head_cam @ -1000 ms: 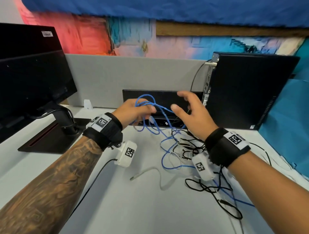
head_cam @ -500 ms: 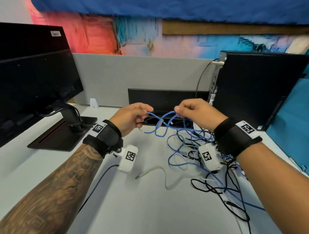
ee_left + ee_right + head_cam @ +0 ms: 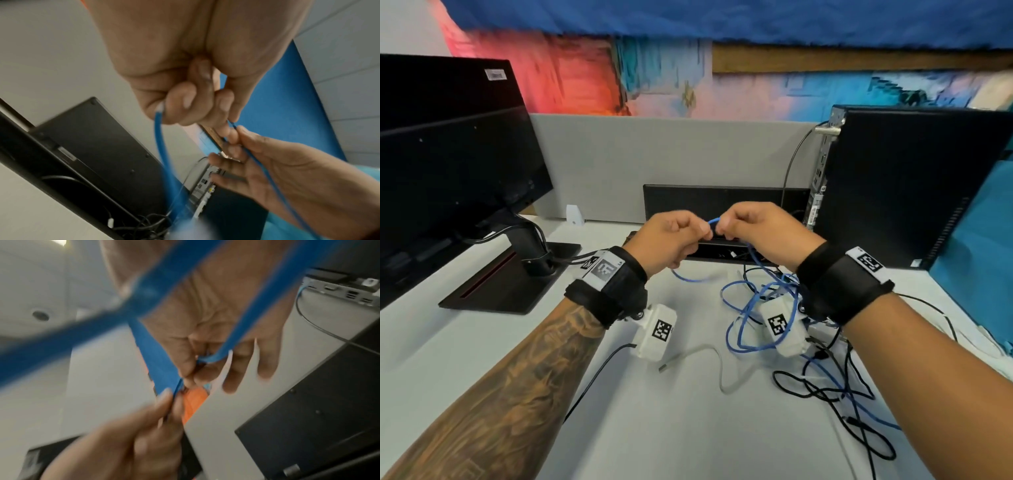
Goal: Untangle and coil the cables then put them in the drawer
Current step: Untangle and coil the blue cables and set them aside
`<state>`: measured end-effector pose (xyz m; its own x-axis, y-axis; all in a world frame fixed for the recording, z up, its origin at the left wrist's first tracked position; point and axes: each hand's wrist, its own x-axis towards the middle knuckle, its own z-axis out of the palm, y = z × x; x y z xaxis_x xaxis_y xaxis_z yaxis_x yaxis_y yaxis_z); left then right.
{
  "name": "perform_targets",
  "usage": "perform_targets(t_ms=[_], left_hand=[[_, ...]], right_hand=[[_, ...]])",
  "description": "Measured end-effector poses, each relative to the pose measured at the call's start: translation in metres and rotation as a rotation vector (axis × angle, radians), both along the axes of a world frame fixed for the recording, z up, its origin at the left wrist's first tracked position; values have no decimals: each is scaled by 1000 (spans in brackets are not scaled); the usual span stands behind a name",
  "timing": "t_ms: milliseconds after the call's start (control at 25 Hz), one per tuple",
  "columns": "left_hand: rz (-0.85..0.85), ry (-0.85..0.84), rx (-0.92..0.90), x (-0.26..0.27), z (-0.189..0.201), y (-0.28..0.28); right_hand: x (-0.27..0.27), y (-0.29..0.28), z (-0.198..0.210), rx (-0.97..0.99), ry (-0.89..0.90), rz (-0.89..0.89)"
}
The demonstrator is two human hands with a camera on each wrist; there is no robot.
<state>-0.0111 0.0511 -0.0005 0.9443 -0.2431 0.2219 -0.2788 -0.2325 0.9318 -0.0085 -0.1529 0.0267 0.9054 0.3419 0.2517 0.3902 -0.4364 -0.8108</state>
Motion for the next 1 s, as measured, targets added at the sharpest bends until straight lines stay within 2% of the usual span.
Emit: perform_targets(t_ms=[80,160,280,360,440,520,680,760,880,1000], left_hand=[[20,23,73,-3,-10,5],[-3,143,-23,-7,-19,9],[-268,367,-459,-15,-18,8],[-398,347,-696,-15,-11,3],[-368,274,-806,-9,-9,-5],[-262,194,-854,2,-13,-12],[-58,205,-960,34,-29,-9],[13,183,-922,46,-36,-2],[14,82,-707,48,-45,2],[-44,-54,-195,31,-47,-13]], right_hand=[[1,-13,1,194,94,-52],[2,-20,-4,340,218,-83],[9,-17,-31,122,6,-214],[10,-2,-50,36,-68,-201],[7,11,-65,-35,-20,-148],[-1,22,-71,-148,19,-86],[-20,24,-68,-273,118,48],[-28,17,-66,-316,140,76],[-37,1,-55,-246,103,79],[-38,-11,-34,-128,-52,32]])
